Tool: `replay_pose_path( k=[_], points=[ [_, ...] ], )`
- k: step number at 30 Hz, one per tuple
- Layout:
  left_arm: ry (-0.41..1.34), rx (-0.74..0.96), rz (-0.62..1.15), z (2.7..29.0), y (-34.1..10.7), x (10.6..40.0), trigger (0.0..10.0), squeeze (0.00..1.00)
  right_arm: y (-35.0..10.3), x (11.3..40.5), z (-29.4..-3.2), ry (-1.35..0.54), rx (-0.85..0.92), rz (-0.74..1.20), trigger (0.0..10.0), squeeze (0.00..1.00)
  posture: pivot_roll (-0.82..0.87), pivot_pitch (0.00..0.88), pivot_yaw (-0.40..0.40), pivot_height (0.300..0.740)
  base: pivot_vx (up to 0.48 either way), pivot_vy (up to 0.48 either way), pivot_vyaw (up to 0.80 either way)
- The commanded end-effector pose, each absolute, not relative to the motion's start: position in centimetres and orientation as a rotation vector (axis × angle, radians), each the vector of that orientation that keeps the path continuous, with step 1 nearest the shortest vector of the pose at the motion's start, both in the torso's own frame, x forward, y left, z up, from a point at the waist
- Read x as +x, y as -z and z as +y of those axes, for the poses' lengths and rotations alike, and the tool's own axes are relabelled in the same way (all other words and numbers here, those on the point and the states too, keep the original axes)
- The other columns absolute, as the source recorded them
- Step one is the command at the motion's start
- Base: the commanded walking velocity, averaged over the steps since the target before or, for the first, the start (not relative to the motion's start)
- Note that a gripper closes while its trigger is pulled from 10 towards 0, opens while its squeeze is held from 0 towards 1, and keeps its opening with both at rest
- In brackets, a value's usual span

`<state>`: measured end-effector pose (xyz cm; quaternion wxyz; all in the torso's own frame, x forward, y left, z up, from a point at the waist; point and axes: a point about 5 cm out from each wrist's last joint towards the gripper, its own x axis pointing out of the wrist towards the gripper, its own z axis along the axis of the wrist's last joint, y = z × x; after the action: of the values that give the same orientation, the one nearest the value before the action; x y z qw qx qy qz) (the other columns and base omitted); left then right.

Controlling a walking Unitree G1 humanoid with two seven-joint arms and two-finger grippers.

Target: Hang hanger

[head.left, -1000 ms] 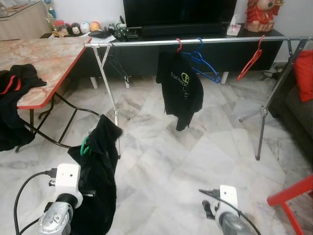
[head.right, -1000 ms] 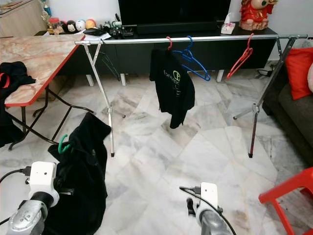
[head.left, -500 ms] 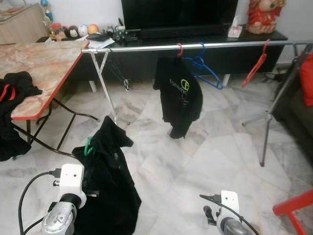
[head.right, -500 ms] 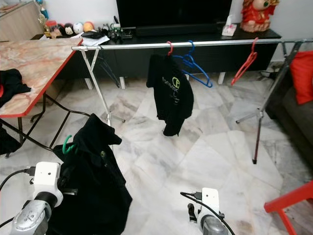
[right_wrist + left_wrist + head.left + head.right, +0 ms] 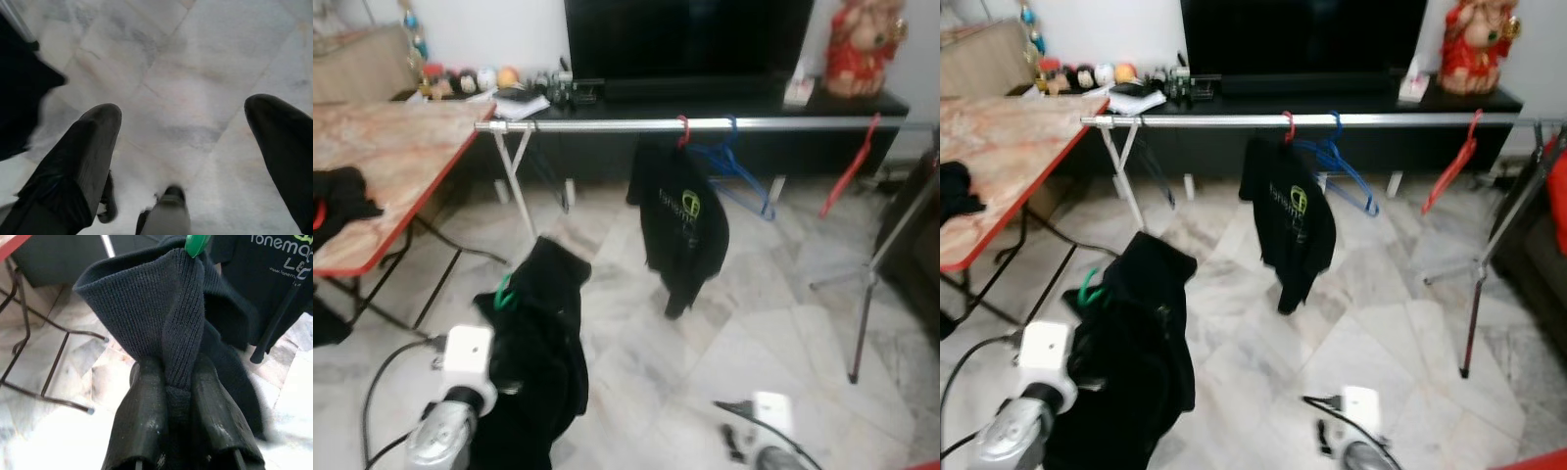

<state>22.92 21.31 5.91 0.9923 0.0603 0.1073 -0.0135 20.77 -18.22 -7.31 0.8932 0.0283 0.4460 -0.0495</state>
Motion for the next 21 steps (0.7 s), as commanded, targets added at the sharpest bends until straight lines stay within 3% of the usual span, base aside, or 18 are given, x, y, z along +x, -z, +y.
replay_pose_path(
  k=[1, 21],
  points=[
    [0.035, 0.14, 0.172, 21.1, -6.9, 23.5, 10.0, 0.0, 7.4, 20.4, -19.3, 0.124, 0.04, 0.932, 10.0, 0.0, -0.05, 0.0, 0.057, 0.74, 0.405, 0.0, 0.0],
    [-0.016, 0.116, 0.205, 21.4, -5.8, 22.5, 10.0, 0.0, 7.2, 20.9, -19.0, 0.081, 0.014, 0.925, 10.0, 0.0, -0.06, 0.0, 0.046, 0.74, 0.408, 0.0, 0.0]
  ],
)
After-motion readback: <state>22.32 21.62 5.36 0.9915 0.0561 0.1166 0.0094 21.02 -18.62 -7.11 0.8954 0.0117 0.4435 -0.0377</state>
